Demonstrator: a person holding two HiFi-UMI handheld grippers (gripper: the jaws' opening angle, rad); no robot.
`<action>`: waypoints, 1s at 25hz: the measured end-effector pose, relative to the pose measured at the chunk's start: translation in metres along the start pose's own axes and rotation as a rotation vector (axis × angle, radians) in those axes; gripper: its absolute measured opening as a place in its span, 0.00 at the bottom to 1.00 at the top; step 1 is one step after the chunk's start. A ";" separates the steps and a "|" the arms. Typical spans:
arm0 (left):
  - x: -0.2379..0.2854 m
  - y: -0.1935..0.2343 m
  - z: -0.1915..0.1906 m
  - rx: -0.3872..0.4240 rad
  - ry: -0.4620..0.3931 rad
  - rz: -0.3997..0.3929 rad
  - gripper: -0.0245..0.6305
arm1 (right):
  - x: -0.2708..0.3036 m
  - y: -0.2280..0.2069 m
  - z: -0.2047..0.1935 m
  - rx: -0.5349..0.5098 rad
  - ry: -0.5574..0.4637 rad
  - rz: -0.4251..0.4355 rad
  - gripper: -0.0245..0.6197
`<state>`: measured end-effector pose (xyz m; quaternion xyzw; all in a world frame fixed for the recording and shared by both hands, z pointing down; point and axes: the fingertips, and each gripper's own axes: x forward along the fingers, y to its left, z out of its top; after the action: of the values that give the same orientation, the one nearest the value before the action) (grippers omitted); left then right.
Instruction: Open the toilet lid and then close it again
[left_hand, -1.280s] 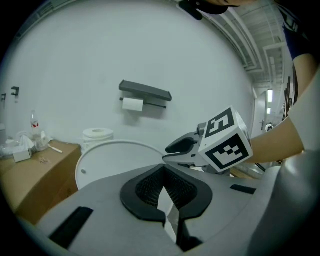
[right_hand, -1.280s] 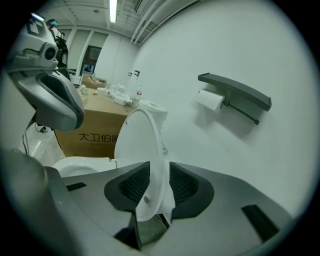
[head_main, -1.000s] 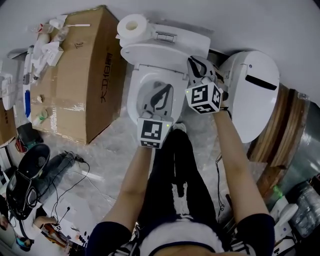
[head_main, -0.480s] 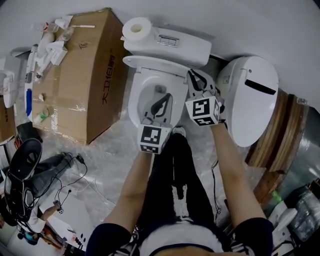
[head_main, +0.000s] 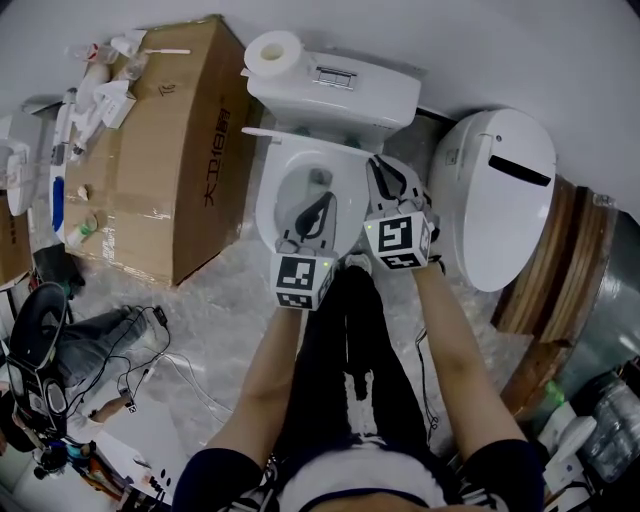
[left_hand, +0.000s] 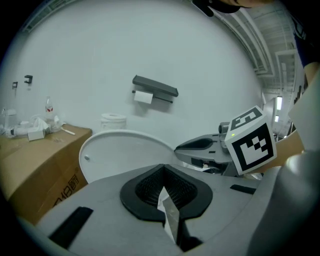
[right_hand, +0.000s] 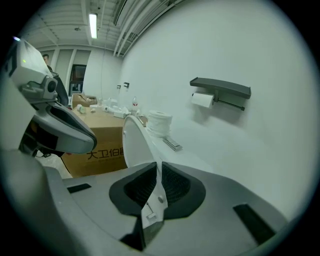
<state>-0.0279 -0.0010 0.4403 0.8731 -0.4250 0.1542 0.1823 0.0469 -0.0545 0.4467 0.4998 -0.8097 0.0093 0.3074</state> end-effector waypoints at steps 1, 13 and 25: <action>-0.001 0.000 -0.002 -0.002 0.003 0.002 0.05 | -0.002 0.003 -0.001 0.008 -0.001 -0.001 0.08; -0.012 0.012 -0.022 -0.068 0.030 0.024 0.05 | -0.029 0.050 -0.016 0.019 0.038 0.078 0.08; -0.022 0.011 -0.043 -0.078 0.061 0.035 0.05 | -0.048 0.087 -0.032 -0.009 0.054 0.112 0.08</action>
<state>-0.0547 0.0276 0.4710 0.8527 -0.4400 0.1672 0.2264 0.0066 0.0374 0.4739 0.4521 -0.8277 0.0365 0.3303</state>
